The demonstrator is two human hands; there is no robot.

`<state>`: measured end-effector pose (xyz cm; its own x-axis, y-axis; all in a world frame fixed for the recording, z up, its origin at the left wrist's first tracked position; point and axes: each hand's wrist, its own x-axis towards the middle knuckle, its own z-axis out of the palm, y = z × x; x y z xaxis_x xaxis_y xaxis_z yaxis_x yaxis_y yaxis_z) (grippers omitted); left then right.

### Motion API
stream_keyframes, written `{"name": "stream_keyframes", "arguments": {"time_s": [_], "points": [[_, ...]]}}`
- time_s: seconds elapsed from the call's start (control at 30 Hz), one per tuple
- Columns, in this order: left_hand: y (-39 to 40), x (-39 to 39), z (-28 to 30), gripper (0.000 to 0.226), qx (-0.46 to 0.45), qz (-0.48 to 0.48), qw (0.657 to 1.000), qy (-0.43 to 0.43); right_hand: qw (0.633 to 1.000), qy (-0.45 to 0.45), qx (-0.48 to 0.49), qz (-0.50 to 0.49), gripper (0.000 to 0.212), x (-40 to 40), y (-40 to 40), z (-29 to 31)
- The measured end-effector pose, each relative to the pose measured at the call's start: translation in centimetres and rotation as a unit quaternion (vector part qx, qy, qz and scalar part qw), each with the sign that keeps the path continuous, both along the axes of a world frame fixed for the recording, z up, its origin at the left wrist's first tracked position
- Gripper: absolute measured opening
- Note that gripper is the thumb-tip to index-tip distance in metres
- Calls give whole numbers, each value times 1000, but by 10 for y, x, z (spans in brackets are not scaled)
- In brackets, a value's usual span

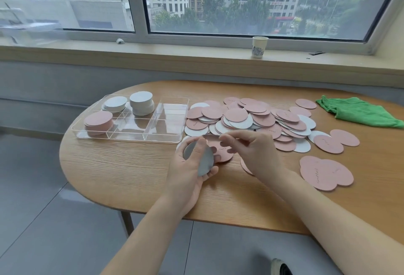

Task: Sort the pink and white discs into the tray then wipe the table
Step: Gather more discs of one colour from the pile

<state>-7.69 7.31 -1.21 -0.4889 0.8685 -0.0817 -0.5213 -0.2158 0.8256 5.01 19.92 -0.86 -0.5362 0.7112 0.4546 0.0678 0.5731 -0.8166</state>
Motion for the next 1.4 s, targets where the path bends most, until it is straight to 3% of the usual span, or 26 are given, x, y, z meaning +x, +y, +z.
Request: {"name": "stream_keyframes", "arguments": {"time_s": [0.13, 0.23, 0.37, 0.57, 0.73, 0.83, 1.0, 1.17, 1.3, 1.4], "points": [[-2, 0, 2, 51, 14, 6, 1000, -14, 998, 50, -10, 31, 8, 10, -23, -10], [-4, 1, 2, 46, 19, 6, 1000, -5, 991, 86, -85, 55, 12, 9, -34, -15], [-4, 2, 2, 38, 34, 13, 999, 9, 986, 92, -115, 74, 12, 10, -39, -15], [-4, 2, -1, 25, 34, 11, 999, 12, 987, 89, -133, -7, 31, 10, -36, -8], [-2, 4, -1, 29, 27, 11, 999, 41, 979, 113, -167, 3, 21, 6, -31, -4], [-2, 4, -1, 35, 19, 7, 998, 59, 987, 76, -138, 23, 18, 3, -31, -6], [-2, 2, -5, 20, 18, -9, 998, 56, 995, 0, -97, 29, 9, 0, -28, -2], [-4, -2, -6, 29, 13, -14, 999, 47, 994, -80, 2, -79, 11, 11, 15, 0], [-4, -2, -4, 29, 0, -24, 997, 74, 968, -161, 101, -161, 22, 30, 69, -3], [-3, -1, -3, 30, 1, -24, 995, 96, 959, -207, 111, -158, 24, 44, 99, -3]]}}
